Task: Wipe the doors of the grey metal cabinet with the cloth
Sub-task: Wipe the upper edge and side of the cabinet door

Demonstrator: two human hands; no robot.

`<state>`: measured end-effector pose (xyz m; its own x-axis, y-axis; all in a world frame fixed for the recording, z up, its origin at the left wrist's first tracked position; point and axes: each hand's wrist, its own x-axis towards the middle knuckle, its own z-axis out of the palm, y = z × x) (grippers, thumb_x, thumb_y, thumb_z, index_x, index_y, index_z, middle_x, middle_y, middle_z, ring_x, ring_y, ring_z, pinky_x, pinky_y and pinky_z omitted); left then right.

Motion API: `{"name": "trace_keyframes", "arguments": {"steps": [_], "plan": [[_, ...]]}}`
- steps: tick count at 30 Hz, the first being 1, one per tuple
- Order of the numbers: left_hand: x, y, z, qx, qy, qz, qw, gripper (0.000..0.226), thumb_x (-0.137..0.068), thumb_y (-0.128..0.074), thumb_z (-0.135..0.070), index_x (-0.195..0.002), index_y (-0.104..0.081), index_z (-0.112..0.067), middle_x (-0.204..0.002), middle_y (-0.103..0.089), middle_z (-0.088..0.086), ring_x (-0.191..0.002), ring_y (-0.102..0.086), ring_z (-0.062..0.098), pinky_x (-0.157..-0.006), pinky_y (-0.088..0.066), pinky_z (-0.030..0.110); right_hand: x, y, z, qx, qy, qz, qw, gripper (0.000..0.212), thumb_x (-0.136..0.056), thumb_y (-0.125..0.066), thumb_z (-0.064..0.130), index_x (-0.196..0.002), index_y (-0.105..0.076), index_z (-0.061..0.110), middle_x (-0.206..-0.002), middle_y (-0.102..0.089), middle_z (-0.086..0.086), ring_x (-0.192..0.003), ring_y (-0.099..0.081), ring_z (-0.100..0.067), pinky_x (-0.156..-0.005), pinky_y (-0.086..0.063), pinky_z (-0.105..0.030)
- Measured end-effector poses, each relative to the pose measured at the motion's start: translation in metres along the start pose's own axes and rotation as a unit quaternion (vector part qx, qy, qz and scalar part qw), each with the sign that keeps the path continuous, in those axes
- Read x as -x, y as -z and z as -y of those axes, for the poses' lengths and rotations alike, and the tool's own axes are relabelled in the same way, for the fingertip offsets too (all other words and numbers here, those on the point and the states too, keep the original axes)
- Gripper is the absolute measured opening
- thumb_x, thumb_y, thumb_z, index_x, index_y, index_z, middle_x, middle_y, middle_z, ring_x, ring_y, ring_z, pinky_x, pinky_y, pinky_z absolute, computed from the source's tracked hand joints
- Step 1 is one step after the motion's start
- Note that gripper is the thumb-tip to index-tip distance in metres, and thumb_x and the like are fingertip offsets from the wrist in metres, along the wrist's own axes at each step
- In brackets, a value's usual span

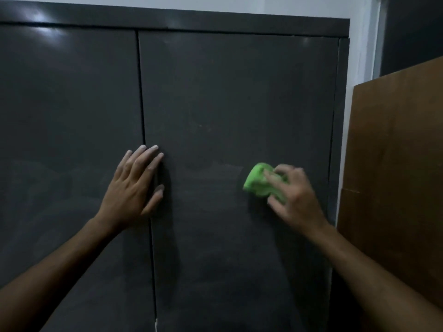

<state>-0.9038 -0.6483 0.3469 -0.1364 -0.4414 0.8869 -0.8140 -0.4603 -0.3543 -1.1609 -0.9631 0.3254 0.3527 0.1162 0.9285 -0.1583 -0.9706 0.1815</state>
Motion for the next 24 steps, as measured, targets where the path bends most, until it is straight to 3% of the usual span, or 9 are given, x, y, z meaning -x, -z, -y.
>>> {"name": "trace_keyframes", "arguments": {"steps": [2,4,8,10,15,16,19,21,24], "plan": [[0.003,-0.001,0.015,-0.017,-0.010,0.000,1.000,0.072,-0.100,-0.045,-0.044,-0.159,-0.037,-0.003,-0.167,-0.032,0.019,-0.158,-0.022,0.036,-0.131,-0.013,0.053,-0.026,-0.004,0.008,0.001,-0.120,-0.085,0.989,0.064,-0.081,-0.077,0.010,-0.142,-0.055,0.007,-0.131,-0.048,-0.016,-0.108,-0.048,-0.034,-0.091,-0.051,-0.051],[0.003,-0.006,0.023,-0.032,-0.021,0.001,0.999,0.073,-0.101,-0.043,-0.046,-0.160,-0.036,-0.003,-0.168,-0.030,0.018,-0.159,-0.022,0.035,-0.130,-0.015,0.055,-0.043,-0.019,0.039,-0.006,-0.160,-0.121,0.980,0.061,-0.087,-0.072,0.017,-0.143,-0.051,0.003,-0.133,-0.048,-0.019,-0.109,-0.047,-0.036,-0.096,-0.046,-0.047],[0.005,-0.014,0.027,-0.046,-0.034,-0.015,0.998,0.073,-0.101,-0.043,-0.046,-0.160,-0.036,-0.003,-0.169,-0.030,0.017,-0.159,-0.023,0.034,-0.129,-0.018,0.056,-0.003,-0.043,0.071,0.021,0.046,0.006,0.999,0.061,-0.083,-0.063,0.028,-0.141,-0.053,0.011,-0.132,-0.052,-0.011,-0.104,-0.056,-0.037,-0.081,-0.051,-0.049],[0.007,-0.016,0.029,-0.054,-0.042,-0.017,0.998,0.073,-0.102,-0.044,-0.046,-0.160,-0.035,-0.003,-0.169,-0.030,0.017,-0.159,-0.023,0.034,-0.129,-0.019,0.056,0.003,-0.033,0.054,0.031,0.076,0.006,0.997,0.059,-0.081,-0.065,0.026,-0.137,-0.054,0.013,-0.130,-0.052,-0.009,-0.102,-0.056,-0.035,-0.078,-0.052,-0.048],[0.007,-0.016,0.029,-0.061,-0.045,-0.016,0.997,0.074,-0.102,-0.043,-0.047,-0.161,-0.033,-0.003,-0.170,-0.028,0.016,-0.160,-0.021,0.033,-0.130,-0.018,0.056,-0.061,-0.028,0.056,0.002,-0.175,-0.146,0.974,0.060,-0.082,-0.068,0.017,-0.140,-0.056,0.006,-0.129,-0.052,-0.014,-0.106,-0.049,-0.036,-0.096,-0.046,-0.045],[0.007,-0.015,0.029,-0.060,-0.045,-0.015,0.997,0.074,-0.102,-0.043,-0.047,-0.161,-0.033,-0.003,-0.170,-0.028,0.016,-0.160,-0.021,0.033,-0.130,-0.018,0.055,-0.067,-0.034,0.073,-0.012,-0.166,-0.144,0.976,0.061,-0.081,-0.069,0.016,-0.141,-0.056,0.008,-0.129,-0.052,-0.012,-0.105,-0.049,-0.035,-0.095,-0.046,-0.045],[0.006,-0.013,0.031,-0.050,-0.044,-0.006,0.998,0.075,-0.102,-0.041,-0.049,-0.162,-0.031,-0.005,-0.171,-0.026,0.016,-0.160,-0.019,0.032,-0.131,-0.015,0.054,-0.042,-0.053,0.109,-0.012,0.007,-0.036,0.999,0.061,-0.078,-0.070,0.020,-0.138,-0.058,0.016,-0.130,-0.054,-0.003,-0.100,-0.053,-0.034,-0.083,-0.050,-0.047],[0.006,-0.013,0.031,-0.047,-0.044,-0.001,0.998,0.075,-0.102,-0.041,-0.050,-0.162,-0.031,-0.005,-0.171,-0.026,0.016,-0.160,-0.018,0.032,-0.130,-0.016,0.054,-0.028,-0.048,0.104,0.009,0.076,0.009,0.997,0.056,-0.076,-0.068,0.025,-0.131,-0.063,0.018,-0.123,-0.060,-0.002,-0.096,-0.056,-0.033,-0.076,-0.051,-0.046],[0.007,-0.014,0.030,-0.055,-0.043,-0.001,0.998,0.075,-0.103,-0.040,-0.049,-0.162,-0.031,-0.004,-0.171,-0.026,0.016,-0.161,-0.018,0.031,-0.130,-0.017,0.055,-0.057,-0.035,0.080,0.009,-0.015,-0.066,0.998,0.052,-0.076,-0.065,0.025,-0.127,-0.067,0.014,-0.116,-0.062,-0.006,-0.094,-0.055,-0.032,-0.079,-0.052,-0.046]]}}
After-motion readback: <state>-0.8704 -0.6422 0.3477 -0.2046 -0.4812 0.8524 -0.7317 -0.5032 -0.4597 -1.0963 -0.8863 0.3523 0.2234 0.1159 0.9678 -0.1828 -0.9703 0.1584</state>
